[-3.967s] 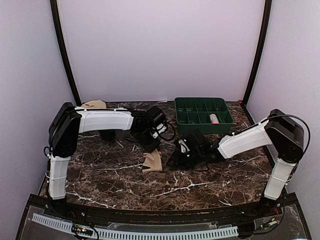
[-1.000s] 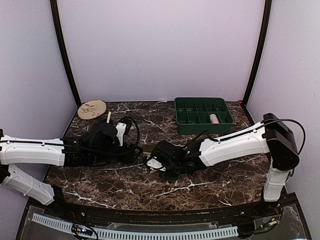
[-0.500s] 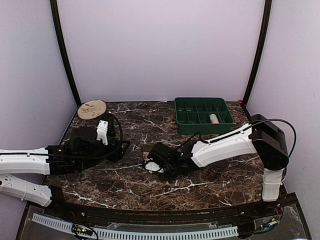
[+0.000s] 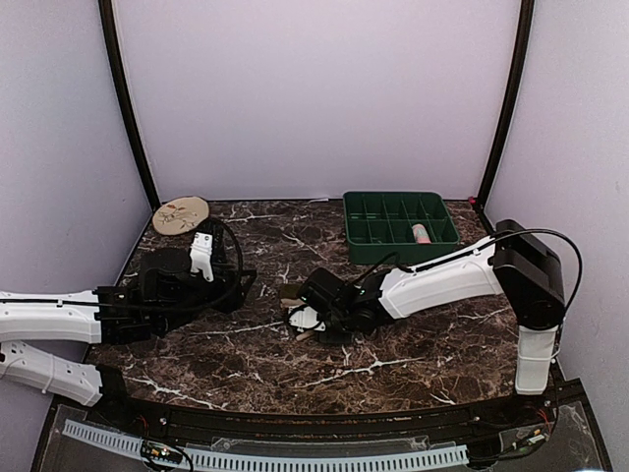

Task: Roll the socks
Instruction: Pick up the sock from the center of the board.

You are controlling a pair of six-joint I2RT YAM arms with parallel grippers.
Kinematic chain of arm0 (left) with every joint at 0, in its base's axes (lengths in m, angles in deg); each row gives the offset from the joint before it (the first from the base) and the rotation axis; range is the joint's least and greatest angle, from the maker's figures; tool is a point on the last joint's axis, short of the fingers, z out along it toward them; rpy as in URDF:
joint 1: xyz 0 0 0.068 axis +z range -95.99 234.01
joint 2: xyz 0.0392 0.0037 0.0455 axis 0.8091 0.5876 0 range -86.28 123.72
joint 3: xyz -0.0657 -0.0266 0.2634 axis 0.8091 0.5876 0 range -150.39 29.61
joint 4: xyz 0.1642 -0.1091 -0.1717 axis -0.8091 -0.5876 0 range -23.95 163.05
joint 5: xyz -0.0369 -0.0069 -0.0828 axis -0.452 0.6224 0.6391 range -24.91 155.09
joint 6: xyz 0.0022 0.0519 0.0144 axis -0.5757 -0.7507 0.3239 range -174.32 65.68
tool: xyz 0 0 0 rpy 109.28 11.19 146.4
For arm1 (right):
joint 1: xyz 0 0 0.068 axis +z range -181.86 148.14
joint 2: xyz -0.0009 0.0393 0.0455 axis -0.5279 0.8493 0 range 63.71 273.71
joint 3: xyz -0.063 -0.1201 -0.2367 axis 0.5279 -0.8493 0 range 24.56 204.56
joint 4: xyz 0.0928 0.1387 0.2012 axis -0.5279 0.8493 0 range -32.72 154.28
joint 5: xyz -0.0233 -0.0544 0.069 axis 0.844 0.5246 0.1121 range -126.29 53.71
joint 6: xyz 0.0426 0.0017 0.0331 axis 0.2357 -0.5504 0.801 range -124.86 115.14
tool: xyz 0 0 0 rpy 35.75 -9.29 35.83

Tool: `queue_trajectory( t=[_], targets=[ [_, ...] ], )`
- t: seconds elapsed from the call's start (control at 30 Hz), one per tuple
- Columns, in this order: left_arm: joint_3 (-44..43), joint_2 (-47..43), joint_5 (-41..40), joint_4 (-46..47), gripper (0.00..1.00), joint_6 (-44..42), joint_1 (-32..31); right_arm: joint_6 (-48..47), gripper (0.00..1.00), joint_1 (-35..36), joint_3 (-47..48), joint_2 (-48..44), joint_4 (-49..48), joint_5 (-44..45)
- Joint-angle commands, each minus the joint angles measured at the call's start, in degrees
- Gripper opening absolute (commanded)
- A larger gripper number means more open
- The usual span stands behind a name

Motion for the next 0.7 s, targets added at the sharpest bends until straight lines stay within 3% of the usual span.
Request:
queue_trajectory(
  t=[0.0,0.27,0.4,0.53,0.67],
  targets=[
    [0.4,1.0,-1.1,3.2,0.57,-1.6,-0.4,-0.8,0.55,-0.1,0.3,0.0,0.4,-4.7],
    [0.2,2.1,-1.1,4.4,0.57,-2.7,-0.4,-0.7,0.51,0.0,0.5,0.1,1.7,-7.4],
    [0.4,1.9,-1.1,4.2,0.57,-2.7,-0.4,-0.1,0.43,0.0,1.7,0.7,3.5,-8.5],
    [0.6,1.1,-1.5,3.5,0.57,-3.0,-0.4,0.9,0.29,0.0,2.6,0.9,4.9,-9.1],
    [0.8,0.7,-1.7,2.8,0.57,-3.2,-0.4,2.1,0.26,0.0,3.4,1.2,6.1,-9.4]
  ],
)
